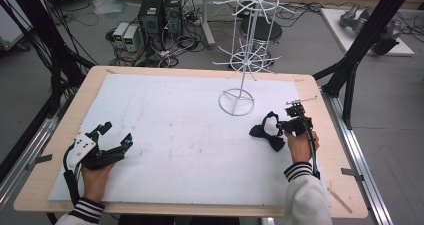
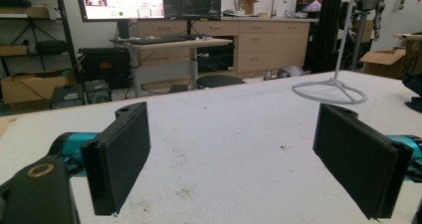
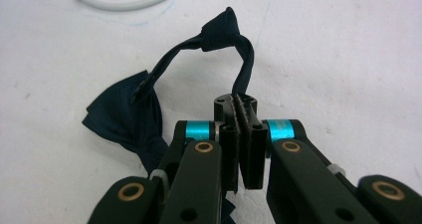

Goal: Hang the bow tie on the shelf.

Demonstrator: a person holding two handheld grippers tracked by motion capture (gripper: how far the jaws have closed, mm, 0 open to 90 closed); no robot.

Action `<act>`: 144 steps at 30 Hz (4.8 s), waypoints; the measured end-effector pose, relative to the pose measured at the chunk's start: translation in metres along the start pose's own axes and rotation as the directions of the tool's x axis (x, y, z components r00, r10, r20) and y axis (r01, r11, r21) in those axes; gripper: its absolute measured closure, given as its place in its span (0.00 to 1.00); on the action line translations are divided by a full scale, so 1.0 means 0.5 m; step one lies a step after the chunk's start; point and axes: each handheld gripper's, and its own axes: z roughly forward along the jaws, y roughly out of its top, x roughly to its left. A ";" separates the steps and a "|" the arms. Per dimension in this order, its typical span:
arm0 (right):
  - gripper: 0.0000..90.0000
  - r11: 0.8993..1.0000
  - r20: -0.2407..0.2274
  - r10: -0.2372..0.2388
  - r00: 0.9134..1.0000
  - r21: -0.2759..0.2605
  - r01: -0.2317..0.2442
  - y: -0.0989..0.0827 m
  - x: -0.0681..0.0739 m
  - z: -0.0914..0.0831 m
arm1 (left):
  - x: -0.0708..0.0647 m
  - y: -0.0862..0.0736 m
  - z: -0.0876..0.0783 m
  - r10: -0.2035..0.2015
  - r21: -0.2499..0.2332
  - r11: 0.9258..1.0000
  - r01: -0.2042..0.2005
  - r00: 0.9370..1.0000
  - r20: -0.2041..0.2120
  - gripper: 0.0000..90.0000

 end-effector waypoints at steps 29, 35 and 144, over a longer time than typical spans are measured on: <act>0.98 0.929 0.034 -0.102 0.994 -0.354 0.108 -0.003 0.029 -0.064 | -0.001 0.000 0.000 0.000 -0.001 1.000 0.000 1.000 0.000 0.17; 0.98 0.904 0.005 -0.085 0.996 -0.420 0.080 -0.004 0.037 -0.078 | -0.001 0.000 0.000 0.000 -0.002 1.000 0.000 1.000 0.000 0.17; 0.98 0.738 0.009 -0.248 0.969 -0.646 0.195 0.099 0.152 -0.144 | -0.001 0.000 0.001 0.000 0.001 1.000 0.000 1.000 -0.001 0.17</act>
